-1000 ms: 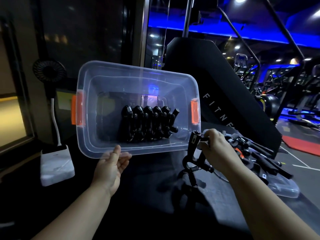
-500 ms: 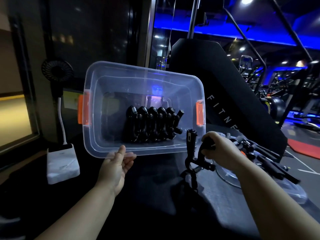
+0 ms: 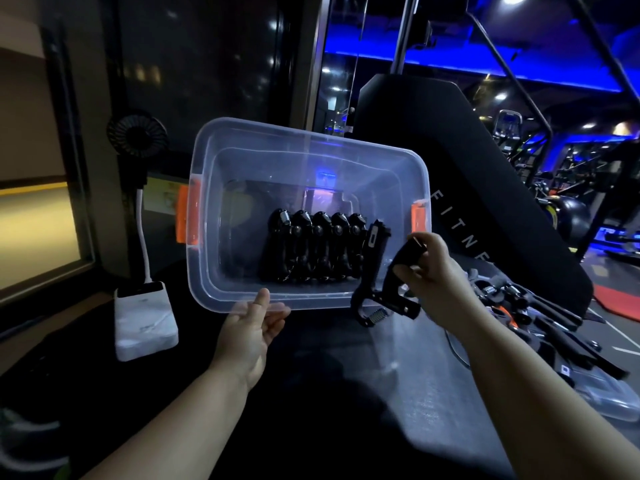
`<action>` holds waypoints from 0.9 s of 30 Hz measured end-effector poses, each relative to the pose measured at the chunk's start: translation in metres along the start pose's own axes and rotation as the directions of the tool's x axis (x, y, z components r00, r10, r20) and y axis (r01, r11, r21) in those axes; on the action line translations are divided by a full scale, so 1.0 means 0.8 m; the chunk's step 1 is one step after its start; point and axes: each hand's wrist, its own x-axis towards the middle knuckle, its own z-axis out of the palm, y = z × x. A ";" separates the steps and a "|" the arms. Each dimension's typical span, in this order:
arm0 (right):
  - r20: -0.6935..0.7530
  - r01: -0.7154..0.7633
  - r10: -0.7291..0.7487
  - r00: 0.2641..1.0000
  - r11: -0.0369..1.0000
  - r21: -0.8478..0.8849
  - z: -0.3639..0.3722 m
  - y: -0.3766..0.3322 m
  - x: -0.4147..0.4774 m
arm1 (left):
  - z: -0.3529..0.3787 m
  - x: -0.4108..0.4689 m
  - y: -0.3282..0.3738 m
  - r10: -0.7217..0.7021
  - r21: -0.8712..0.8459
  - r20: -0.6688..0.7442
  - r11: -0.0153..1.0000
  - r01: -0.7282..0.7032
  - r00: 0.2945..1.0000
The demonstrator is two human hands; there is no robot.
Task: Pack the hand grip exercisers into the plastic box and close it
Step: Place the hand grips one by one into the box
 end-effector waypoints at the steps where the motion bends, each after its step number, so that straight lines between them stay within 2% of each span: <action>1: -0.011 0.014 -0.014 1.000 1.000 0.015 0.008 -0.006 0.005 | -0.001 0.000 0.000 0.000 0.001 0.002 1.000 0.000 1.000; 5: -0.042 -0.010 0.016 0.999 0.990 0.137 0.042 -0.024 0.027 | 0.001 0.002 -0.001 -0.005 -0.018 -0.011 1.000 0.005 1.000; 9: -0.065 -0.019 0.030 0.997 0.985 0.172 0.077 -0.042 0.049 | 0.001 0.003 0.000 -0.024 -0.049 -0.004 0.998 0.024 1.000; 16: 0.014 -0.034 0.034 0.999 0.999 0.035 0.150 -0.070 0.074 | 0.003 0.001 0.004 -0.047 -0.163 0.000 0.985 0.047 0.999; 27: 0.155 -0.059 0.092 0.984 0.977 -0.207 0.218 -0.086 0.116 | -0.004 0.003 0.001 -0.034 -0.132 0.024 0.991 0.037 0.999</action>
